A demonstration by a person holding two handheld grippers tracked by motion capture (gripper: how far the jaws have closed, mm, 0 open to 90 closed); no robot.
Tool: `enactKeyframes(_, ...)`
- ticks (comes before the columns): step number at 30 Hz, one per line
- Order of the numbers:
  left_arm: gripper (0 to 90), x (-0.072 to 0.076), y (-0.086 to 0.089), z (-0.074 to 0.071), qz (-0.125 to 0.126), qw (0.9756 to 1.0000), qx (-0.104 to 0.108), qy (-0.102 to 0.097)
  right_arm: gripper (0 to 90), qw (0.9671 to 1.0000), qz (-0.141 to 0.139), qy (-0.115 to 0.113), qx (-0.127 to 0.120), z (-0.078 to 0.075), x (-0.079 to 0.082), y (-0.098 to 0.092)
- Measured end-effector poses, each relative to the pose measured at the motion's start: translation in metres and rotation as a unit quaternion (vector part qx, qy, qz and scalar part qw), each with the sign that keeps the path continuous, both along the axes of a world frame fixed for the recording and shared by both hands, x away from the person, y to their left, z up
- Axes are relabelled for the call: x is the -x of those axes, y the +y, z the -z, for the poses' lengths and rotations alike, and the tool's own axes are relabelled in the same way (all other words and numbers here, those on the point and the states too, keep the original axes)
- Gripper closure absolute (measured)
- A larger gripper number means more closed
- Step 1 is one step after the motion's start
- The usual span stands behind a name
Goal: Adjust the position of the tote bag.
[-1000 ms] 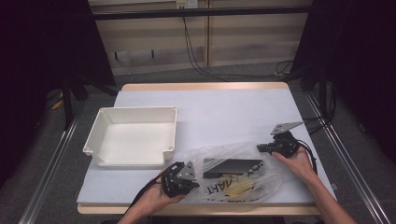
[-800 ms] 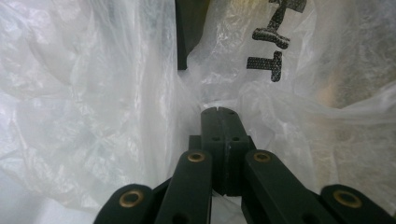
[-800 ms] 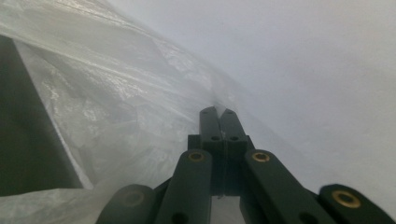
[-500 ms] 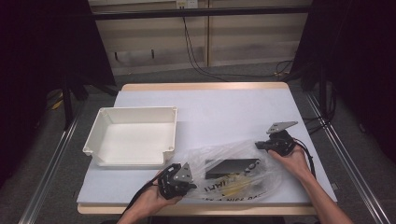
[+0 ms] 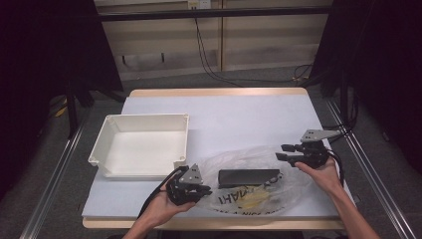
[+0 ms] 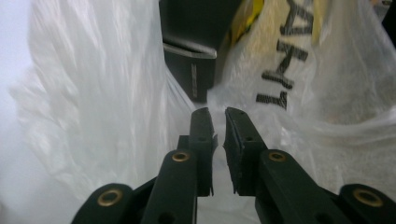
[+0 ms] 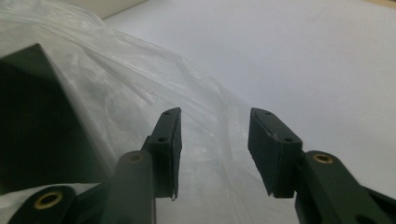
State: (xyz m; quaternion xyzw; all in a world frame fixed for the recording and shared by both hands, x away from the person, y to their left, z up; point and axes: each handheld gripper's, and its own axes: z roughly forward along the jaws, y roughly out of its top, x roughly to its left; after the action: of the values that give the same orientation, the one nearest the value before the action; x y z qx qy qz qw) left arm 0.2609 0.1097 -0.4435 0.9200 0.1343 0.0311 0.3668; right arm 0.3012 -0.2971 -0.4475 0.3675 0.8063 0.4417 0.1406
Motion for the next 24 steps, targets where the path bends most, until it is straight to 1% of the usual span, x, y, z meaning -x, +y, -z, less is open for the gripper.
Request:
enactKeyframes(1,78.7,0.0,0.0,-0.002,0.0,1.0,0.005,-0.003,52.6,1.0,0.001,-0.002,-0.002,-0.002,0.002,0.0)
enactKeyframes(3,74.8,0.0,0.001,-0.006,-0.004,0.9996,0.027,0.002,49.6,1.0,0.0,-0.004,-0.008,-0.007,0.007,-0.002)
enactKeyframes(4,74.7,0.0,0.001,-0.009,-0.003,0.9995,0.032,0.0,49.2,0.9999,0.001,-0.008,-0.009,-0.009,0.009,-0.002)
enactKeyframes(5,73.3,0.001,0.002,-0.012,-0.003,0.9996,0.029,-0.004,47.9,0.9999,0.0,-0.01,-0.013,-0.011,0.011,-0.002)
enactKeyframes(7,72.3,0.0,0.002,-0.019,0.0,0.9989,0.047,-0.003,47.5,0.9998,0.0,-0.017,-0.014,-0.016,0.016,-0.002)
enactKeyframes(8,71.6,0.001,0.001,-0.022,-0.001,0.9986,0.053,-0.003,47.6,0.9997,-0.004,-0.018,-0.016,-0.019,0.02,-0.002)
enactKeyframes(9,71.0,0.001,0.001,-0.025,-0.001,0.9985,0.054,-0.006,47.6,0.9997,-0.007,-0.018,-0.015,-0.021,0.022,-0.002)
enactKeyframes(10,71.3,0.0,-0.001,-0.03,0.003,0.9983,0.056,-0.011,49.4,0.9997,-0.006,-0.022,-0.012,-0.023,0.025,-0.001)
enactKeyframes(11,71.9,-0.001,-0.003,-0.033,0.005,0.9981,0.06,-0.012,56.0,0.9995,-0.015,-0.021,-0.019,-0.026,0.03,0.0)
enactKeyframes(12,72.5,-0.003,-0.005,-0.036,0.007,0.9977,0.065,-0.018,56.8,0.9993,-0.022,-0.021,-0.023,-0.027,0.032,0.0)
enactKeyframes(13,75.6,-0.005,-0.007,-0.04,0.009,0.9975,0.068,-0.021,61.4,0.9992,-0.026,-0.02,-0.023,-0.028,0.035,0.001)
enactKeyframes(14,77.9,-0.008,-0.009,-0.043,0.006,0.9972,0.071,-0.023,66.6,0.9989,-0.035,-0.016,-0.026,-0.028,0.038,0.003)
enactKeyframes(15,81.5,-0.011,-0.011,-0.044,0.007,0.9969,0.074,-0.023,69.9,0.9985,-0.044,-0.013,-0.031,-0.028,0.041,0.005)
enactKeyframes(16,84.5,-0.017,-0.015,-0.045,0.008,0.9975,0.065,-0.028,73.4,0.9984,-0.047,-0.012,-0.031,-0.027,0.043,0.007)
enactKeyframes(17,87.5,-0.022,-0.019,-0.043,-0.007,0.9982,0.051,-0.032,78.5,0.9978,-0.058,-0.008,-0.03,-0.026,0.046,0.01)
enactKeyframes(18,88.9,-0.029,-0.021,-0.039,-0.013,0.9986,0.046,-0.024,80.7,0.9974,-0.066,-0.005,-0.028,-0.025,0.048,0.012)
enactKeyframes(19,89.6,-0.033,-0.022,-0.036,-0.016,0.9986,0.045,-0.022,83.6,0.9972,-0.071,-0.002,-0.024,-0.023,0.05,0.014)
enactKeyframes(20,90.0,-0.039,-0.025,-0.028,-0.023,0.9987,0.04,-0.02,85.9,0.9969,-0.076,-0.001,-0.021,-0.022,0.052,0.015)
enactKeyframes(21,90.0,-0.04,-0.026,-0.025,-0.024,0.9991,0.027,-0.021,88.7,0.9963,-0.084,0.003,-0.02,-0.021,0.055,0.017)
enactKeyframes(22,90.0,-0.041,-0.027,-0.02,-0.025,0.9993,0.015,-0.023,90.0,0.9961,-0.087,0.003,-0.018,-0.02,0.057,0.018)
enactKeyframes(24,90.0,-0.044,-0.027,-0.015,-0.029,0.9994,0.005,-0.02,90.0,0.9953,-0.095,0.008,-0.015,-0.019,0.061,0.018)
